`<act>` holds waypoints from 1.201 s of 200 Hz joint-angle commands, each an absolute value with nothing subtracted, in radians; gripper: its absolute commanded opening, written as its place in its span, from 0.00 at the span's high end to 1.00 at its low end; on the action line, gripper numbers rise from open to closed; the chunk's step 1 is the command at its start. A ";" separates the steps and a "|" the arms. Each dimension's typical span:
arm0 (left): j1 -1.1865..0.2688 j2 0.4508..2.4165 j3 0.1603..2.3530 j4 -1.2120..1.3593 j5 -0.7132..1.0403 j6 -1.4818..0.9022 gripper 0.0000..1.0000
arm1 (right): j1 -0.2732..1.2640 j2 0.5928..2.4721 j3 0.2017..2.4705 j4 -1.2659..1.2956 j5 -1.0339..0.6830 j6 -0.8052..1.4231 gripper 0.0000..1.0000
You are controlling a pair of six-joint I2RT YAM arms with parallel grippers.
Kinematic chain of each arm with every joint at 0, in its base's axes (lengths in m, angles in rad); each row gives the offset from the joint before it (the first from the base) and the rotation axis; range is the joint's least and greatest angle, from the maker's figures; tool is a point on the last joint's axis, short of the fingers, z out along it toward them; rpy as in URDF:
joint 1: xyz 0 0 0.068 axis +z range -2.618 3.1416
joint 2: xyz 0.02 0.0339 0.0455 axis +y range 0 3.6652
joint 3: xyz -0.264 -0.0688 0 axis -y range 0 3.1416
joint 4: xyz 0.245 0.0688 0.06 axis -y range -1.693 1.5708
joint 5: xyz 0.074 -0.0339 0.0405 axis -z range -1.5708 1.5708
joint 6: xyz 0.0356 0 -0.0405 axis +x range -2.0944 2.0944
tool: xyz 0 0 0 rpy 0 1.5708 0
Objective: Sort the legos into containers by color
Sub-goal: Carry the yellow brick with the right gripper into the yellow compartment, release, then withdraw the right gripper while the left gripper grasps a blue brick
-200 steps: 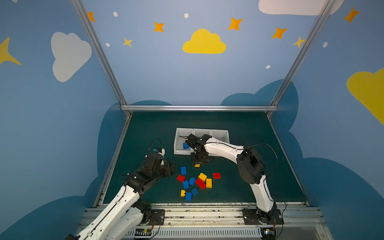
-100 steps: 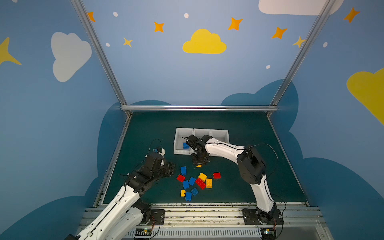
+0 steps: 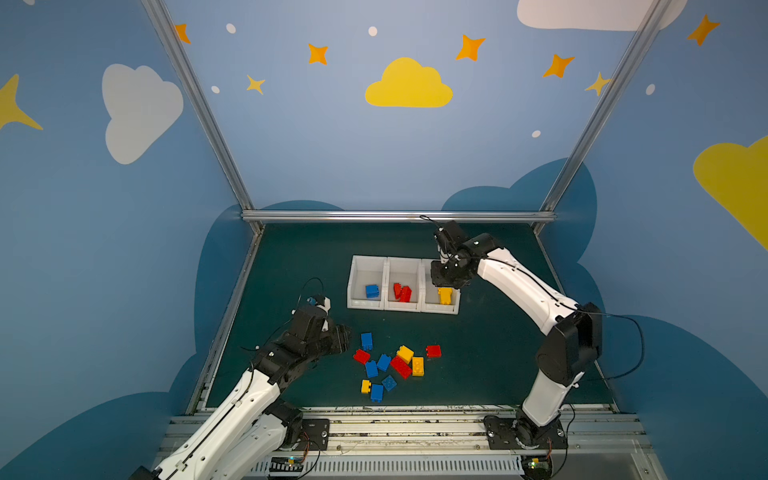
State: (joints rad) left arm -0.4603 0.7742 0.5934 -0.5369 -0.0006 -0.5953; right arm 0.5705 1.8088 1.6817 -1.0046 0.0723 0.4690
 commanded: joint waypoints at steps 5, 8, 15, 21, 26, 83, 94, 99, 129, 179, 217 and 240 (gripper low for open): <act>-0.457 0.773 0.585 -0.536 0.012 -0.604 0.34 | 0.539 1.900 1.712 -1.047 0.063 0.406 0.71; -0.457 0.773 0.585 -0.535 0.012 -0.606 0.34 | 0.533 1.908 1.717 -1.051 0.058 0.411 0.71; -0.457 0.771 0.585 -0.536 0.014 -0.606 0.34 | 0.520 1.930 1.730 -1.059 0.045 0.420 0.71; -0.458 0.770 0.583 -0.537 0.014 -0.606 0.34 | 0.513 1.945 1.737 -1.059 0.035 0.419 0.71; -0.457 0.769 0.583 -0.538 0.014 -0.606 0.34 | 0.511 1.955 1.740 -1.060 0.032 0.418 0.70; -0.458 0.775 0.580 -0.539 0.015 -0.604 0.33 | 0.510 1.989 1.753 -1.051 0.017 0.423 0.54; -0.458 0.776 0.580 -0.538 0.014 -0.604 0.33 | 0.509 1.990 1.753 -1.052 0.015 0.423 0.47; -0.457 0.776 0.580 -0.538 0.015 -0.604 0.33 | 0.509 1.987 1.753 -1.052 0.015 0.423 0.45; -0.457 0.776 0.580 -0.539 0.015 -0.605 0.33 | 0.509 1.973 1.752 -1.057 0.015 0.424 0.39; -0.457 0.779 0.583 -0.548 0.021 -0.604 0.33 | 0.509 1.899 1.697 -1.040 -0.004 0.443 0.37; -0.459 0.814 0.585 -0.534 0.061 -0.600 0.32 | 0.509 1.818 1.635 -1.029 -0.009 0.451 0.36; -0.462 0.863 0.592 -0.516 0.088 -0.592 0.32 | 0.509 1.769 1.595 -1.027 -0.013 0.461 0.35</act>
